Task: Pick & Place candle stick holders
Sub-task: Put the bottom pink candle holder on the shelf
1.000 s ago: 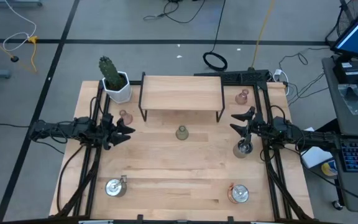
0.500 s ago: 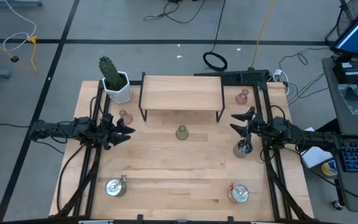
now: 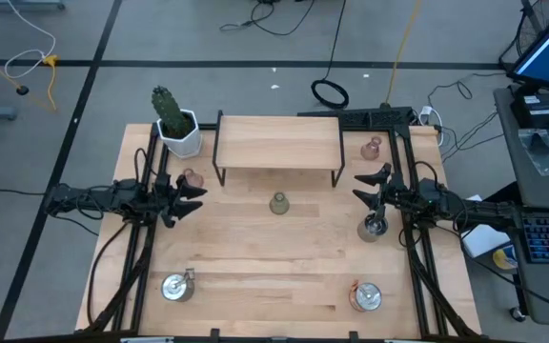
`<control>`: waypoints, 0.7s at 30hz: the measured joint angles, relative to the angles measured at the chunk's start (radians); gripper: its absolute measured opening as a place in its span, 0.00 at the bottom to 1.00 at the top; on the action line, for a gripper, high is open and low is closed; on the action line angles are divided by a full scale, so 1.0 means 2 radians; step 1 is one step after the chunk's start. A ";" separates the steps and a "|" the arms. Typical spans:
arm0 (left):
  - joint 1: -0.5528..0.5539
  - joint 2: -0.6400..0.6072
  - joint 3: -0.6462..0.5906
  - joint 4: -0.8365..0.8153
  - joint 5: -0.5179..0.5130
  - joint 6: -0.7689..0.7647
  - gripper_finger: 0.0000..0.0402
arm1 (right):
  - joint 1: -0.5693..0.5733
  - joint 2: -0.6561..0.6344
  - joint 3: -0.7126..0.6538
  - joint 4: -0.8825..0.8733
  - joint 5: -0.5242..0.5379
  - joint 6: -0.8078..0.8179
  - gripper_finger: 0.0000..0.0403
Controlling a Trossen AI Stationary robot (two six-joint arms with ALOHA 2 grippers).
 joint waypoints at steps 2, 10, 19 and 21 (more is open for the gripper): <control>0.000 0.000 0.000 0.000 0.000 -0.001 0.62 | 0.000 0.000 0.000 0.000 0.000 0.000 0.55; 0.000 0.000 0.000 0.000 0.000 -0.002 0.62 | 0.000 0.000 0.000 0.000 0.000 0.000 0.55; 0.000 0.000 0.000 0.000 -0.001 -0.042 0.62 | 0.000 0.000 0.000 0.022 0.001 0.000 0.55; 0.000 0.000 0.000 0.000 -0.001 -0.041 0.62 | 0.000 0.000 0.000 0.022 0.001 0.000 0.55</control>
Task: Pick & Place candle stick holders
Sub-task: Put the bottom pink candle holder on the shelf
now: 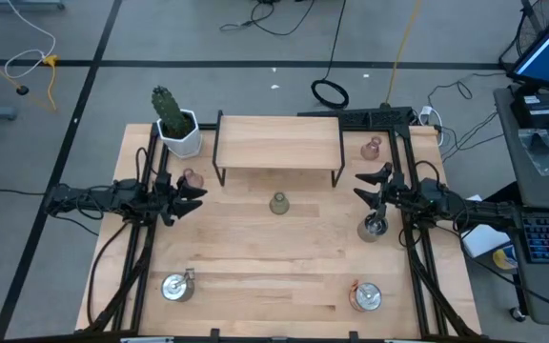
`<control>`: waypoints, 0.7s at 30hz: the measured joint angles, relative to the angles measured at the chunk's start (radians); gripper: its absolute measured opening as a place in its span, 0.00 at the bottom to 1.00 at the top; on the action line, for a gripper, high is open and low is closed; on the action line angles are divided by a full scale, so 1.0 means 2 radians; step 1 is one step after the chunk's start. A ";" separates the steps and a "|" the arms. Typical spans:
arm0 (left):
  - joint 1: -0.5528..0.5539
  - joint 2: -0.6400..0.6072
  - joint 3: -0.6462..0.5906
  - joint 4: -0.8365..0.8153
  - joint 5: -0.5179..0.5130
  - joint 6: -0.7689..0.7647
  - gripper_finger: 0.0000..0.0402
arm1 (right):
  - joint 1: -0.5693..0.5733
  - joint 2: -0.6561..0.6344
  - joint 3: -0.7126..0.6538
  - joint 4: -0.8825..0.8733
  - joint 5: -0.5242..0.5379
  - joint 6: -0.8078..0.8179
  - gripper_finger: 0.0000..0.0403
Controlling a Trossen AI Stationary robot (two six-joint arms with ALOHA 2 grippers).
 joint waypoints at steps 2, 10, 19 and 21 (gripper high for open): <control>0.000 0.000 0.000 0.000 -0.003 -0.004 0.62 | 0.000 0.000 0.000 0.001 0.000 0.000 0.55; 0.000 0.000 0.000 0.028 -0.031 -0.031 0.62 | 0.000 0.000 0.000 0.004 0.000 0.000 0.55; 0.000 0.001 0.018 0.076 -0.085 0.010 0.62 | 0.000 0.000 0.000 0.004 0.000 0.000 0.55; 0.000 0.008 0.037 0.044 -0.099 0.010 0.62 | 0.000 0.000 0.000 0.004 0.000 0.000 0.55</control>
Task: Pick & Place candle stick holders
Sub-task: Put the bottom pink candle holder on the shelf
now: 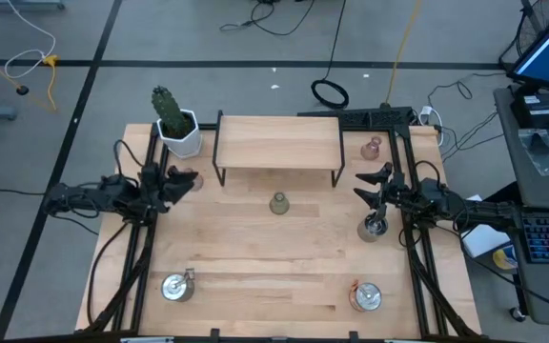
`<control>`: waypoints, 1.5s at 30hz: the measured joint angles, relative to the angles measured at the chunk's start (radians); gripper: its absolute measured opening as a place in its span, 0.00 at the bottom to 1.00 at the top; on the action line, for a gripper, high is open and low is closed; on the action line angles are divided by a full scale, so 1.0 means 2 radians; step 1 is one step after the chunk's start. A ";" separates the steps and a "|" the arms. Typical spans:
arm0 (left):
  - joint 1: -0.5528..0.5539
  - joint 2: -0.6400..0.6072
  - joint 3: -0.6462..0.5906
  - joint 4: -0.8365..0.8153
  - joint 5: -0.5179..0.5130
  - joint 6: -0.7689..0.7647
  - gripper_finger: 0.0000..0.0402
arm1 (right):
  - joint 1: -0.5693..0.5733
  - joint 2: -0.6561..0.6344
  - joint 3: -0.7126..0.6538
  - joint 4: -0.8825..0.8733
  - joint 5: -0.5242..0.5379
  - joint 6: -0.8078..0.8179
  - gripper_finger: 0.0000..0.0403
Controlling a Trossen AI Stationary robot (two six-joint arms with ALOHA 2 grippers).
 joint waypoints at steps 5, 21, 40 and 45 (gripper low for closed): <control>0.000 0.051 0.081 -0.124 -0.023 -0.015 0.62 | 0.000 0.000 0.000 0.000 0.000 0.050 0.55; 0.017 0.342 0.359 -0.548 -0.057 -0.160 0.62 | 0.000 0.000 0.000 0.000 0.000 0.118 0.55; 0.128 0.445 0.393 -0.780 -0.045 -0.329 0.62 | 0.000 0.000 0.000 0.000 0.000 0.119 0.55; 0.150 0.465 0.393 -0.773 -0.046 -0.335 0.62 | 0.000 0.000 0.000 0.000 0.000 0.119 0.55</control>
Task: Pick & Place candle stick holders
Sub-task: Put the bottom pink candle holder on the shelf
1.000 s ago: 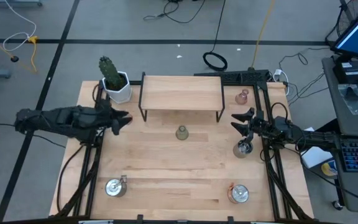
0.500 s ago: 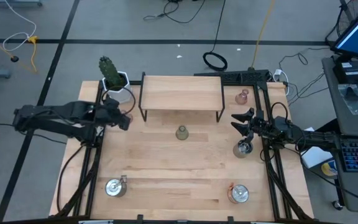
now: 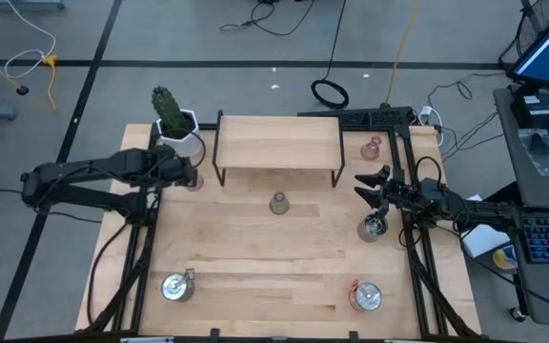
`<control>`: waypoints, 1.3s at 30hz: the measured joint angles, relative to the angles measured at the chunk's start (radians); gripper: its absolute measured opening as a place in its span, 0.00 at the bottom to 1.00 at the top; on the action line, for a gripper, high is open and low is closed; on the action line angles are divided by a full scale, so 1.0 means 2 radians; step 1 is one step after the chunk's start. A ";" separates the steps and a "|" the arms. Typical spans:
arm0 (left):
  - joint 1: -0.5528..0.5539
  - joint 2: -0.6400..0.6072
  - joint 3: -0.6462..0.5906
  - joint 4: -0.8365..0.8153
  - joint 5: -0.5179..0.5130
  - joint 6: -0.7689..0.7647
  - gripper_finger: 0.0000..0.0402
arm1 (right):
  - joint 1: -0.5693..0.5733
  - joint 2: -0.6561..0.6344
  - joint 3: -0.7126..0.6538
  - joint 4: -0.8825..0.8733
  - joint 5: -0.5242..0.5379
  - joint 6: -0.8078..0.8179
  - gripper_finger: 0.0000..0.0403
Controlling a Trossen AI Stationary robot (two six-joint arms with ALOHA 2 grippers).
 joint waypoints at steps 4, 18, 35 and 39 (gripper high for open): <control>0.016 0.021 0.000 0.001 0.000 0.000 0.62 | 0.000 0.000 0.000 0.000 0.000 0.000 0.55; 0.062 0.088 0.000 0.001 -0.001 -0.013 0.62 | 0.000 0.000 0.000 0.000 0.000 0.000 0.55; 0.116 0.125 0.000 0.027 -0.001 0.011 0.62 | 0.000 0.000 0.000 0.000 0.000 0.000 0.55; 0.124 0.125 0.000 0.036 0.000 0.017 0.62 | 0.000 0.000 0.000 0.000 0.000 0.000 0.55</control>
